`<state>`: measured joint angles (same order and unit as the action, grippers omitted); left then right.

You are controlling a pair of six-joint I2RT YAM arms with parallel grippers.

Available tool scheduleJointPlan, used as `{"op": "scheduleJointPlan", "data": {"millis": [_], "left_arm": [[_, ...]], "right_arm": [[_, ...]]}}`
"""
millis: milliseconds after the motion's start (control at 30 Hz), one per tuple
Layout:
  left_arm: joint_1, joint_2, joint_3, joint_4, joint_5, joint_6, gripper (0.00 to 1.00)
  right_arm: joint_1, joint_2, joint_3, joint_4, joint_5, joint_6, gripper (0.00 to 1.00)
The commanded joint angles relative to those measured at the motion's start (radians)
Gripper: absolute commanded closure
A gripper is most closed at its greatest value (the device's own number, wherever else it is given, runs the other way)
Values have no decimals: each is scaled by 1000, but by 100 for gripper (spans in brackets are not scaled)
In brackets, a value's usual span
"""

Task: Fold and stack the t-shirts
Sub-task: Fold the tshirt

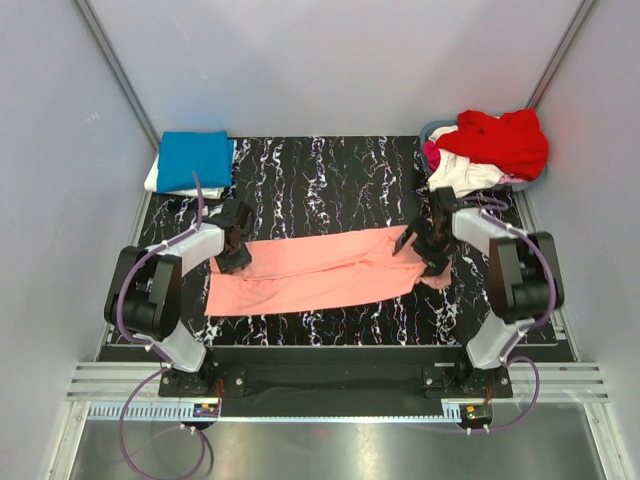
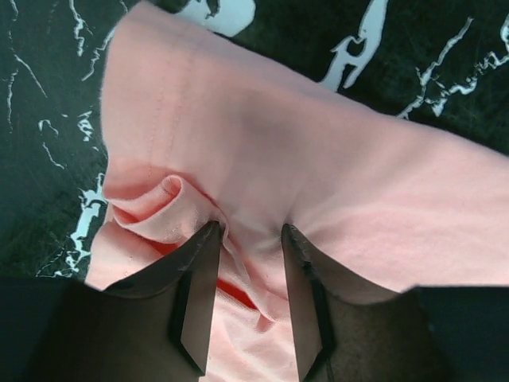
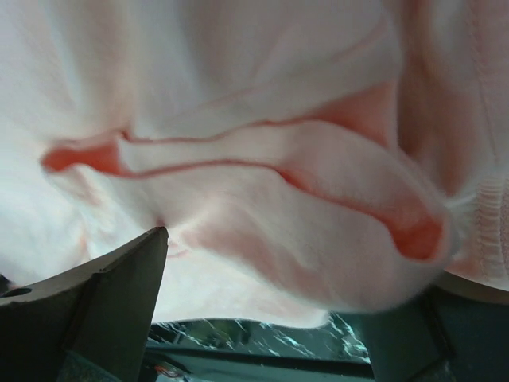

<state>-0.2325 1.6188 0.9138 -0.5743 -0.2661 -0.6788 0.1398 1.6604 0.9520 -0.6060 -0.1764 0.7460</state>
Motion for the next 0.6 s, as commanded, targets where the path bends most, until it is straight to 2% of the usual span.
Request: {"op": "scheduleJointPlan", "data": {"millis": [0,133,167,200,333,367,433,467,533,567], "left_arm": [[-47,10,-6,-24,11,-2,59],[-76,-28,-26,-65,33,-34,59],[-94,-45,-45,-68,39,-53,59],[-105,-51,-62,-67,59,-67,59],[-175,-86,-165,4,162,-131,59],[-210,-94,-187,29,178,-166,59],[-250,-97,-226,60,221,-194,59],[-292,-99,-237,65,229,-230,59],[-338,-102,-274,86,260,-267,59],[-388,-111,-286,118,312,-316,59]], "right_arm": [[6,188,178,86,115,-59,3],[33,393,502,-53,133,-97,5],[40,480,647,-84,132,-103,5],[55,525,721,-137,126,-111,6],[102,763,1100,-219,74,-132,7],[109,879,1281,-241,46,-141,7],[135,1007,1491,-310,-36,-161,8],[142,1126,1697,-330,-57,-158,8],[155,1215,1842,-307,-115,-122,8],[156,1239,1843,-258,-151,-102,8]]}}
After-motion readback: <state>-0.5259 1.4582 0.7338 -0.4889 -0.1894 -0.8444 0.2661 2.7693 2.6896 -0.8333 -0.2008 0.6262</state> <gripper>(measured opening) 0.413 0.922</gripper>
